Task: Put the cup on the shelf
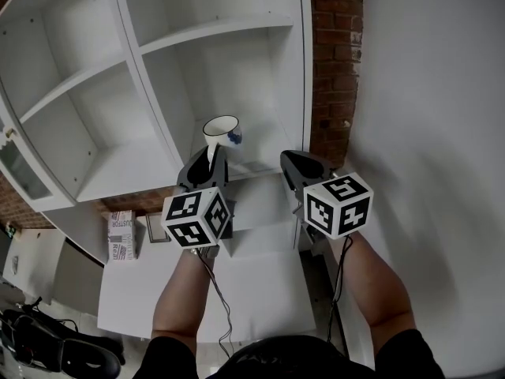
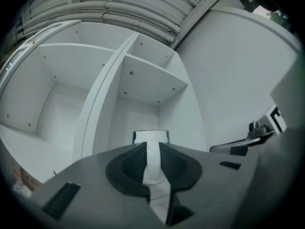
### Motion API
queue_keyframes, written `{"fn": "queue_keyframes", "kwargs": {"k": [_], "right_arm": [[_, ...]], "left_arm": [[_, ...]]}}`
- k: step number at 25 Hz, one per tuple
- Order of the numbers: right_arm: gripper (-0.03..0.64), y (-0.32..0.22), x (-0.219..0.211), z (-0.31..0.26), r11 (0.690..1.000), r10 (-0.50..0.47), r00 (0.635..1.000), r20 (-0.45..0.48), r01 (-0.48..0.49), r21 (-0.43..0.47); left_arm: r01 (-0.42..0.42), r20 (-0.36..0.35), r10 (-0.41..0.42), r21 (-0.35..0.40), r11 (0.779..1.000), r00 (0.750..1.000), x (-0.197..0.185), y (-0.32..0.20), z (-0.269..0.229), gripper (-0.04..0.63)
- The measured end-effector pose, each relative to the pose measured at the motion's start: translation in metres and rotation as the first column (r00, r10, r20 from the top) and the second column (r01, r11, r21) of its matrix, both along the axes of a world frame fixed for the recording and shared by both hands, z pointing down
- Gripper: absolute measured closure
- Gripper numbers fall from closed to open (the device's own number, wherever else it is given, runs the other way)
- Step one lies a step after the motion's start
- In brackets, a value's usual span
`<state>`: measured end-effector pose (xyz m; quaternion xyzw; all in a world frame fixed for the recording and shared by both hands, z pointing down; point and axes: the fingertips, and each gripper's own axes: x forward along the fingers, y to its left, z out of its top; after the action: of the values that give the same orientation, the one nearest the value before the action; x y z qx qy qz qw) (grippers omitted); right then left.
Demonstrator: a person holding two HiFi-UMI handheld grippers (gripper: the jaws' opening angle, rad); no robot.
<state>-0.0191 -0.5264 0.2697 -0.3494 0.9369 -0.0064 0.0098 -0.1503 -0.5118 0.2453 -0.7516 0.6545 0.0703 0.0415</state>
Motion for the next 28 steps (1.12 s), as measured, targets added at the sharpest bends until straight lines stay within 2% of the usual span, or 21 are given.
{"fn": "queue_keyframes", "kwargs": {"k": [10, 28], "right_arm": [[0.617, -0.011, -0.009, 0.001, 1.000, -0.010, 1.000, -0.004, 0.010, 0.002], [0.617, -0.018, -0.013, -0.002, 1.000, -0.017, 1.000, 0.012, 0.017, 0.001]], "left_arm": [[0.032, -0.015, -0.032, -0.017, 0.999, 0.999, -0.010, -0.021, 0.003, 0.532], [0.083, 0.048, -0.080, -0.070, 0.994, 0.996, -0.010, -0.043, 0.007, 0.531]]}}
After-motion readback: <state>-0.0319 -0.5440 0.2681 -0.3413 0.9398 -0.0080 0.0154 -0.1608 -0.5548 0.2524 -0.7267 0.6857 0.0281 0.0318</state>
